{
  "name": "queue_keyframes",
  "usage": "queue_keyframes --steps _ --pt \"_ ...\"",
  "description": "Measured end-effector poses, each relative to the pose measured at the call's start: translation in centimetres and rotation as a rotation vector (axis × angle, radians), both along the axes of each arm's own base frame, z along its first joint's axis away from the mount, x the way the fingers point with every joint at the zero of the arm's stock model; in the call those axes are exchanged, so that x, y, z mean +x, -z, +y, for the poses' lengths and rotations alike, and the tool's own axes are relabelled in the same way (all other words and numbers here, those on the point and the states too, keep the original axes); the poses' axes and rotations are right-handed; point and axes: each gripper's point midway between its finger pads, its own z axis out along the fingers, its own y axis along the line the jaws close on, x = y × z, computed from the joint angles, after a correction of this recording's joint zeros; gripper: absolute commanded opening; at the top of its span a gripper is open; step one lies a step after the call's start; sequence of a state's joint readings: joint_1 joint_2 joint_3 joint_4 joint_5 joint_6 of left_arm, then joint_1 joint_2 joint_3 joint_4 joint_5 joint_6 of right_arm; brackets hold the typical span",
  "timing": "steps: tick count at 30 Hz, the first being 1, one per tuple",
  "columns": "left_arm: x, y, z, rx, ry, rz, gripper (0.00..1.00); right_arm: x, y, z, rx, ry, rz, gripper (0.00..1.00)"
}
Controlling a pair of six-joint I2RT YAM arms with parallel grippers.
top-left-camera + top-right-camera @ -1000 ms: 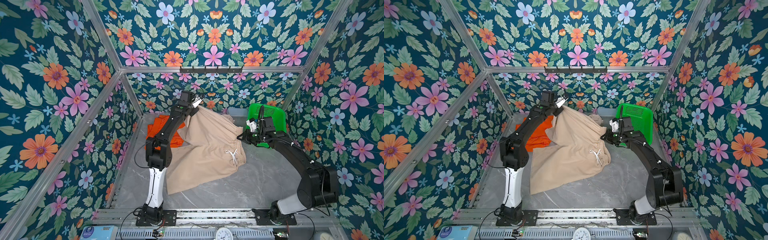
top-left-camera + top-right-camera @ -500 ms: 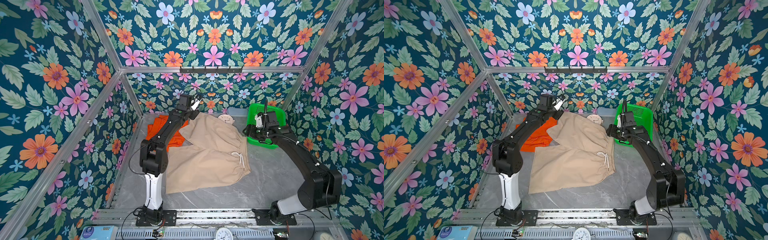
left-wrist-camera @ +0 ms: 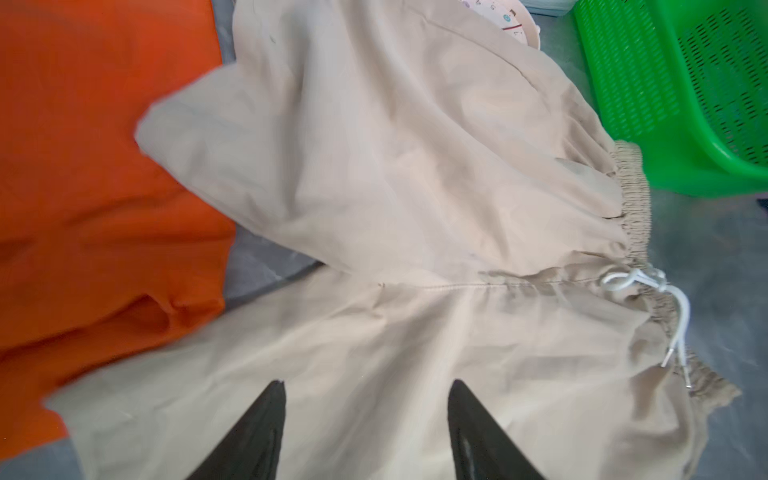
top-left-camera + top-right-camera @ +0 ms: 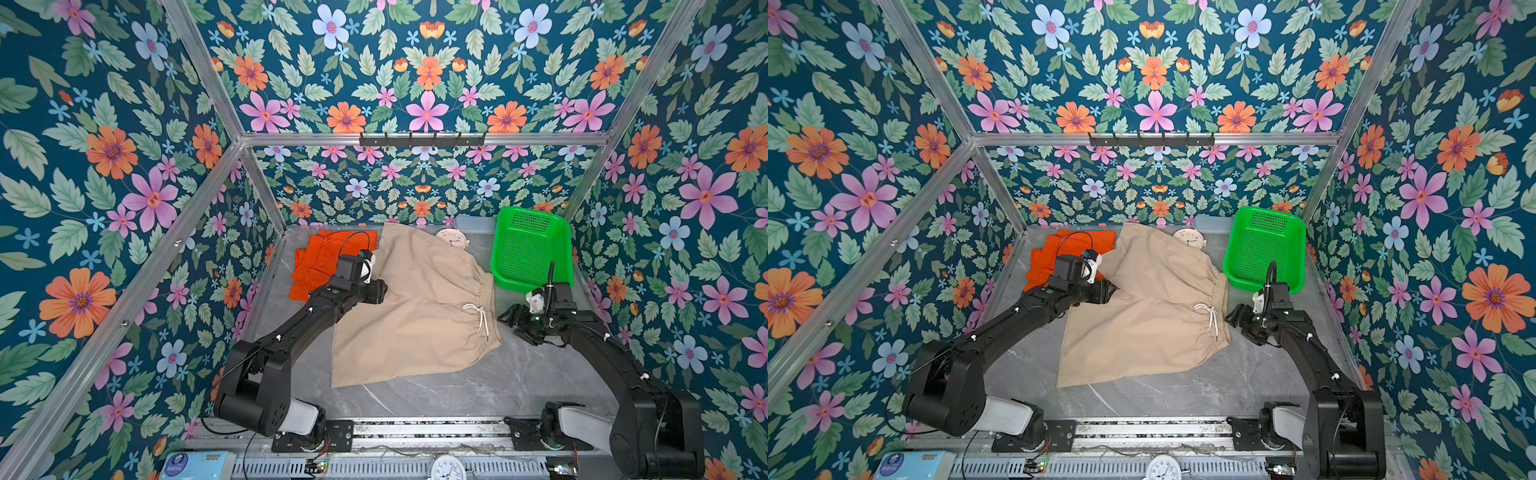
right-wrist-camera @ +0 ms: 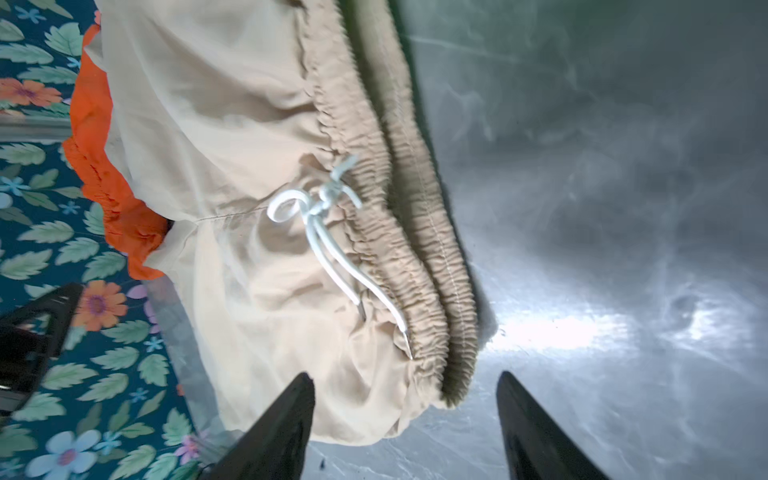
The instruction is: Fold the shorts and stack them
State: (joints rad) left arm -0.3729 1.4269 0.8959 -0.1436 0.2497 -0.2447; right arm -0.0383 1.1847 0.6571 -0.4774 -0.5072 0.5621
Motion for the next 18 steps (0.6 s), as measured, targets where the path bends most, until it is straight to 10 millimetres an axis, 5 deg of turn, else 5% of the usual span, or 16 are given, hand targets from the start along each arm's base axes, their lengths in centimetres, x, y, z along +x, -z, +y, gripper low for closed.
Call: queue_keyframes --steps 6,18 --pt "-1.7 2.4 0.5 -0.098 -0.108 0.097 0.64 -0.8 2.1 1.4 0.146 0.023 0.07 0.67" --pt "-2.4 3.2 0.7 -0.157 -0.184 0.158 0.63 -1.3 4.8 2.1 0.19 0.033 0.129 0.59"
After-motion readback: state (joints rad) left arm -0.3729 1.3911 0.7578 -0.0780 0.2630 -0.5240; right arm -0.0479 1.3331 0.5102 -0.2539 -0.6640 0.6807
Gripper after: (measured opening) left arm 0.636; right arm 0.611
